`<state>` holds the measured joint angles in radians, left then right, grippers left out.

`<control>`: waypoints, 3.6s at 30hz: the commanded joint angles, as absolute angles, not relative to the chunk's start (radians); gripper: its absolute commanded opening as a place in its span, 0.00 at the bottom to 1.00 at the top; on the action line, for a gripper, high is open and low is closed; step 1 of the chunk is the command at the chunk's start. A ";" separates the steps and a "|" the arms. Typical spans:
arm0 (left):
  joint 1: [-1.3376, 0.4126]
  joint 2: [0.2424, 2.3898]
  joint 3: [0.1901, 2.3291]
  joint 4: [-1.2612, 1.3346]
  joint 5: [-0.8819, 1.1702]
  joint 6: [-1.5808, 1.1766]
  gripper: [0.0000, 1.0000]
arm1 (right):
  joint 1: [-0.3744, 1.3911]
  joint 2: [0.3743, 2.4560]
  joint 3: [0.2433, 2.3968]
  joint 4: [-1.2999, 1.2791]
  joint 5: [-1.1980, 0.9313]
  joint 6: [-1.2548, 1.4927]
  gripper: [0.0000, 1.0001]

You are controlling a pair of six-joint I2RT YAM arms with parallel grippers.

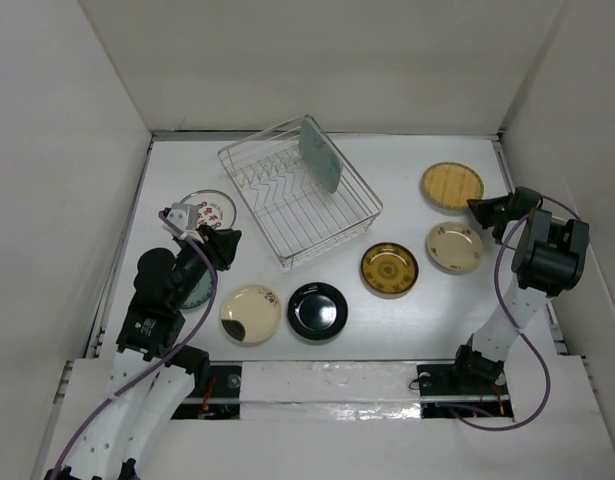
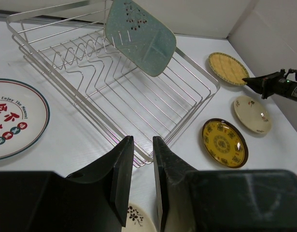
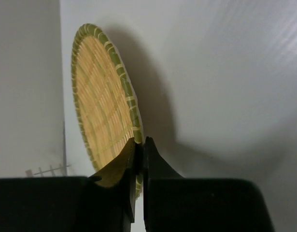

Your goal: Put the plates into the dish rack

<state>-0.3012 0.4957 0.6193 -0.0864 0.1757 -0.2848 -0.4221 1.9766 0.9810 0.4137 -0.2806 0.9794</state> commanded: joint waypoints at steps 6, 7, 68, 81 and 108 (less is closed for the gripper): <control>-0.304 0.509 0.623 -0.026 0.183 -0.270 0.20 | -0.336 1.846 1.025 0.554 -0.181 0.979 0.00; -0.304 0.511 0.623 -0.023 0.186 -0.268 0.20 | -0.309 1.809 1.066 0.498 -0.145 0.898 0.00; -0.304 0.456 0.621 -0.029 0.175 -0.272 0.20 | 0.171 1.384 0.990 0.137 0.278 0.605 0.00; -0.350 0.420 0.621 -0.038 0.160 -0.270 0.20 | -0.478 1.227 0.485 0.003 -0.167 0.710 0.50; -0.350 0.457 0.621 -0.037 0.152 -0.267 0.20 | 0.474 1.428 1.311 0.071 0.584 0.257 0.00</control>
